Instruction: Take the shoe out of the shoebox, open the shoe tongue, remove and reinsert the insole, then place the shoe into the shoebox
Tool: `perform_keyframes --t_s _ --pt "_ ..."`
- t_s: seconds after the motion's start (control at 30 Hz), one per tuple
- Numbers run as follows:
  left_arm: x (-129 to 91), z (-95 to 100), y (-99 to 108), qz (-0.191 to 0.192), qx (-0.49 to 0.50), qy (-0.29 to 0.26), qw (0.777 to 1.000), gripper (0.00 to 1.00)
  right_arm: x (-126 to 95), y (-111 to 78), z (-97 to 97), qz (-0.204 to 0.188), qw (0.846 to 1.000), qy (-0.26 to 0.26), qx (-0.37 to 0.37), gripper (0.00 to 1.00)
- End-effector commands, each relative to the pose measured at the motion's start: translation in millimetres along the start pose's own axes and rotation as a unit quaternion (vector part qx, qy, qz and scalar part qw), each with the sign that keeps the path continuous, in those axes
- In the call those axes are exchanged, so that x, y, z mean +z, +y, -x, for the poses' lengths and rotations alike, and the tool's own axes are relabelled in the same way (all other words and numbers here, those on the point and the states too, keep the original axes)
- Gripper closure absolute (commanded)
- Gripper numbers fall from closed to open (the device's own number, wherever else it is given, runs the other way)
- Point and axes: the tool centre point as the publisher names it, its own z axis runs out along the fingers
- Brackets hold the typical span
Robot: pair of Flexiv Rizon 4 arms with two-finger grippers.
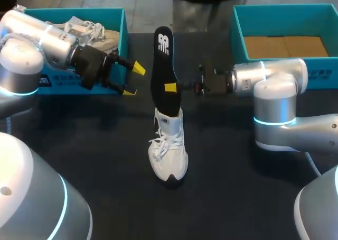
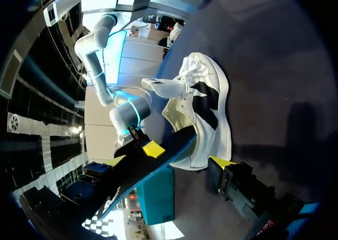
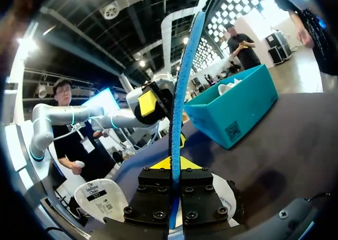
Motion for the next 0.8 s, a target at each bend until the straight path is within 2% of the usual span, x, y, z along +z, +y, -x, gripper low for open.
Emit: perform_keyframes --t_s 0.03,0.8 --pt "1.8 -0.3 3.7 -0.003 0.001 0.0 1.0 0.0 2.9 -5.1 0.2 0.005 1.0 0.0 0.003 1.0" --pt "3.3 -2.6 5.9 -0.009 -0.001 0.0 1.0 0.0 5.9 -28.2 -6.9 0.001 1.0 -0.011 0.022 1.0"
